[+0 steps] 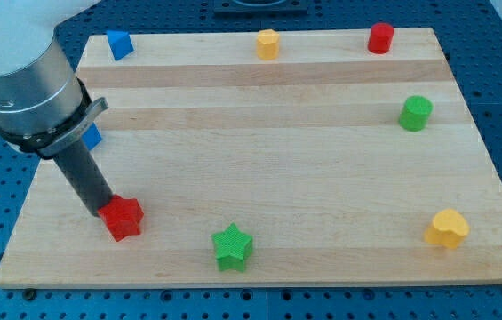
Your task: Move the red star to the top left side of the green star
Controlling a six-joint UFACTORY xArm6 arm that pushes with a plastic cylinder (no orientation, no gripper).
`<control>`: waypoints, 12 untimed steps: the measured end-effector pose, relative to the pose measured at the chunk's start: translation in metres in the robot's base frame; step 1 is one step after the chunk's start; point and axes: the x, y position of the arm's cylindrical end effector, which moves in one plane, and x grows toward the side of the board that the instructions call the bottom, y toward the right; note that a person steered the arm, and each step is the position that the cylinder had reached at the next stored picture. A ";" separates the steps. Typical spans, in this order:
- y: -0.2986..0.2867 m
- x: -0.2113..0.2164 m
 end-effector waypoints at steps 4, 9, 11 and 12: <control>0.010 0.027; 0.085 0.019; 0.097 0.016; 0.097 0.012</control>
